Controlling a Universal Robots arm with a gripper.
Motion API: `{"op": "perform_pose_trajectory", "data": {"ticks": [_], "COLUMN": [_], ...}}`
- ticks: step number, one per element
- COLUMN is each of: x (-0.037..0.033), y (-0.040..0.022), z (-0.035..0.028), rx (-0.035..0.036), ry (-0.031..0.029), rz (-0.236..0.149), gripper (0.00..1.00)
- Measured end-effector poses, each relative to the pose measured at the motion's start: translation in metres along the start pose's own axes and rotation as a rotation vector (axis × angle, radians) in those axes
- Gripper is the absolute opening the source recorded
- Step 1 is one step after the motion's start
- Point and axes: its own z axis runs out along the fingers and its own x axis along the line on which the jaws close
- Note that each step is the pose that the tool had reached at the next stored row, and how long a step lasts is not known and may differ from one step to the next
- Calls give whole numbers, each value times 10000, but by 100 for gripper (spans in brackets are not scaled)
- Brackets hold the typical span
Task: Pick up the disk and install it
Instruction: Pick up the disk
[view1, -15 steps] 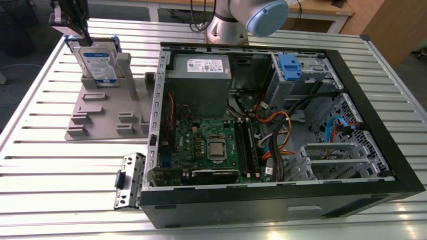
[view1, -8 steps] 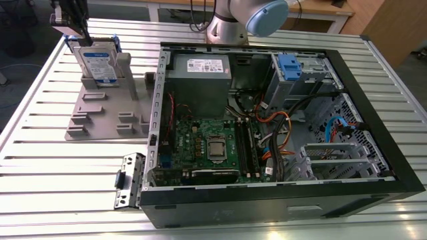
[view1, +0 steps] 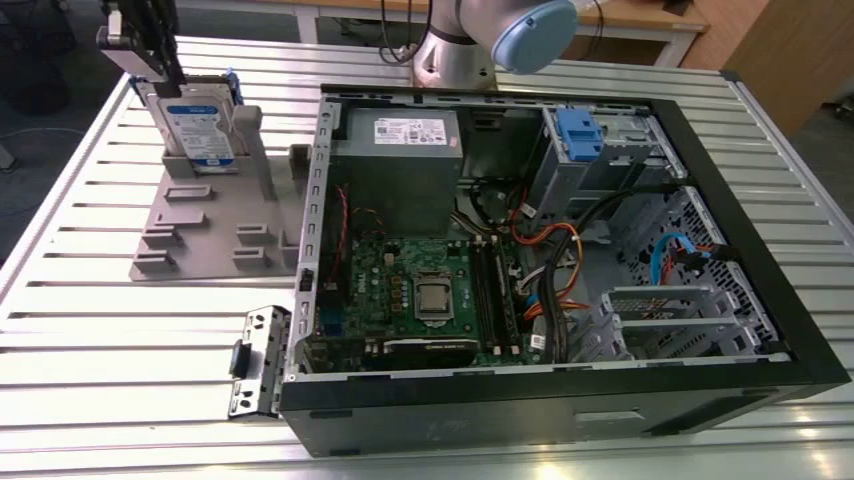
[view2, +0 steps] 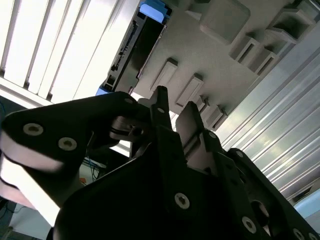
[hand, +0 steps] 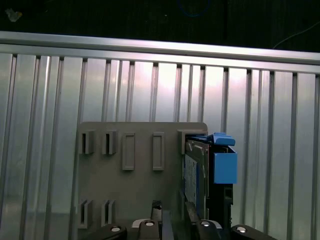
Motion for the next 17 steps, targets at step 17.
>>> {"op": "perform_pose_trajectory", "data": {"ticks": [17], "x": [-6], "y": [5], "z": [1], "rx": [1], "ry": [0], "rz": [23], "gripper": [47]}}
